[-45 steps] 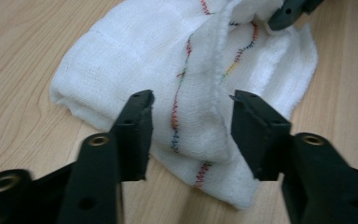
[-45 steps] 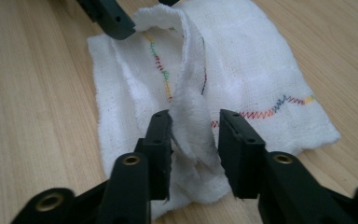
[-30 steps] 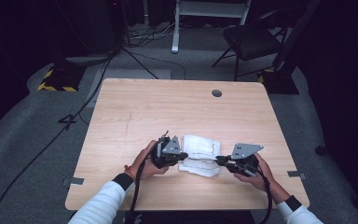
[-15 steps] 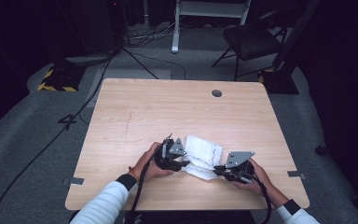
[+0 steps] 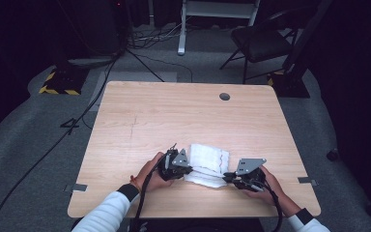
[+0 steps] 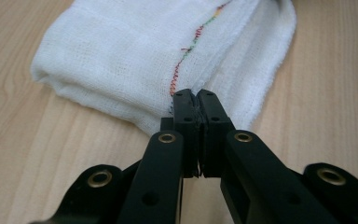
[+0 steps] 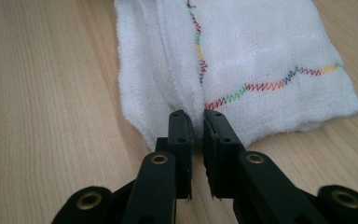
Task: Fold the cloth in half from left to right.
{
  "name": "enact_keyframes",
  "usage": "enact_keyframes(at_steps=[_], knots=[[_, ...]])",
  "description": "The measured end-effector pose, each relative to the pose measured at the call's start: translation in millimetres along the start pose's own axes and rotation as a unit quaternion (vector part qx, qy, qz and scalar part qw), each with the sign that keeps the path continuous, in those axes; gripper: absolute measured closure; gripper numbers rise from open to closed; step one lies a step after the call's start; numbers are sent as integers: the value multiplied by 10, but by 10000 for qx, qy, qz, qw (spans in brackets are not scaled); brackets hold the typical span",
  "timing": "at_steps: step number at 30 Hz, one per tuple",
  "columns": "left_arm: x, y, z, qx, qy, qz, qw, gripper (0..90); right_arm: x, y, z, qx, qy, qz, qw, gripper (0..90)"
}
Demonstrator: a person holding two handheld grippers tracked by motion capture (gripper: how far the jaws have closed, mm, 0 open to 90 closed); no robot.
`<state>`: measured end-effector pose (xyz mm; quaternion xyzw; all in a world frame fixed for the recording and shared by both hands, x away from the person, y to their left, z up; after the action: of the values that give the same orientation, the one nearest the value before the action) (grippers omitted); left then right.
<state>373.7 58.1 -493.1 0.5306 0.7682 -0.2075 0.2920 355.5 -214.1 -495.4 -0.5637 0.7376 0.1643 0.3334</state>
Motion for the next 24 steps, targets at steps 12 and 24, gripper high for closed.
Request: enact_keyframes(at_steps=[12, 24], knots=[[92, -111, 39, -60, -55, -148, 9999, 728, 49, 8, 28, 95, 56, -66, 9999, 778], [256, -95, -172, -540, -102, -744, 9957, 241, -28, -98, -105, 213, -431, 262, 9985, 384]])
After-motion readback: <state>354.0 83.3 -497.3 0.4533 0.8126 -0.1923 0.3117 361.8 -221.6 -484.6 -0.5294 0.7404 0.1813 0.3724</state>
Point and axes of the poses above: each handheld gripper's, and its own axes: z roughly forward along the jaws, x roughly out of its underside, y roughly to its left, the point moved 2 cm from there along z, roughly forward along the jaws, and after that the axes turned 5 degrees about -z, right-handed, at the moved point
